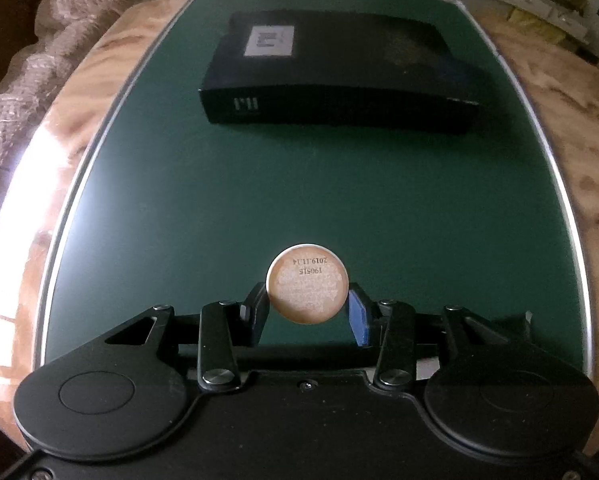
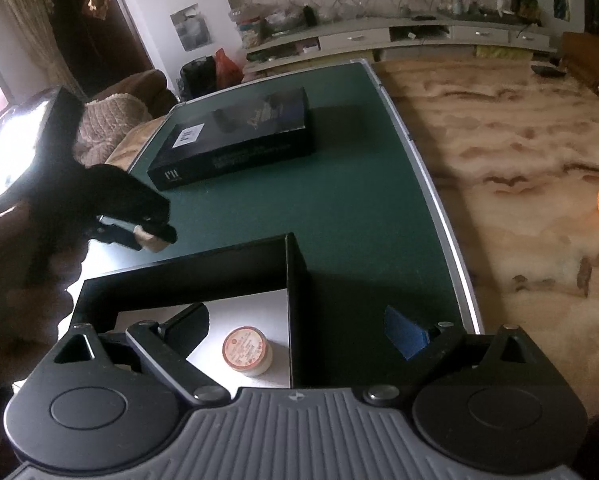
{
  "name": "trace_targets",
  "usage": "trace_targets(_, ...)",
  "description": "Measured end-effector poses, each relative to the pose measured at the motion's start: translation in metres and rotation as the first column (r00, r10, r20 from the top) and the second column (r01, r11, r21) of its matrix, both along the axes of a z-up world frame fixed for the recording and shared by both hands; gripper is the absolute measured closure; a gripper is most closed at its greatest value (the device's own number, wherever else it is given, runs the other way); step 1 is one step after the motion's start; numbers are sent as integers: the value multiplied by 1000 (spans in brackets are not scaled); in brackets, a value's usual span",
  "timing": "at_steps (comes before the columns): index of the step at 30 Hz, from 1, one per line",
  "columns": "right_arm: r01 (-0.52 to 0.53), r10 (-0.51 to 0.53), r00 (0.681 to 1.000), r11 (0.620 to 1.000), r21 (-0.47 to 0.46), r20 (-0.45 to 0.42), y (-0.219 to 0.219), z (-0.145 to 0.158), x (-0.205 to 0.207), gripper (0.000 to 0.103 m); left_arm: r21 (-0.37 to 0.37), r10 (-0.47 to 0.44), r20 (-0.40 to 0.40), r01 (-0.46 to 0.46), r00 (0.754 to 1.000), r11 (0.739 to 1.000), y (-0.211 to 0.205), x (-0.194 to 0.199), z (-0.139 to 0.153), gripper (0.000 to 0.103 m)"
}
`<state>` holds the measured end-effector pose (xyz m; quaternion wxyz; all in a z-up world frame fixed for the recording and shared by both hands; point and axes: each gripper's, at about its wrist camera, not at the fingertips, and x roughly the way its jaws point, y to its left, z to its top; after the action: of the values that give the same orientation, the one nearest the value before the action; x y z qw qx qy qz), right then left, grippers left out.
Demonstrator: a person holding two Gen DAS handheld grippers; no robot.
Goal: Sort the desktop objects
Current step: 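Lift the cream jar with the left tool and carry it over the tray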
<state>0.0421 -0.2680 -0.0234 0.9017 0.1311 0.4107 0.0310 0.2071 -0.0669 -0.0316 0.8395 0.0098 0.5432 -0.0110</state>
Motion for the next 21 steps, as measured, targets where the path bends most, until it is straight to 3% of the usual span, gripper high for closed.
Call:
trace_targets(10, 12, -12, 1000, 1000, -7, 15, 0, 7, -13, 6, -21, -8, 23, 9, 1000, 1000, 0, -65, 34, 62)
trace_targets(21, 26, -25, 999, 1000, -14, 28, -1, 13, -25, 6, -33, -2, -65, -1, 998, 999, 2, -96, -3, 62)
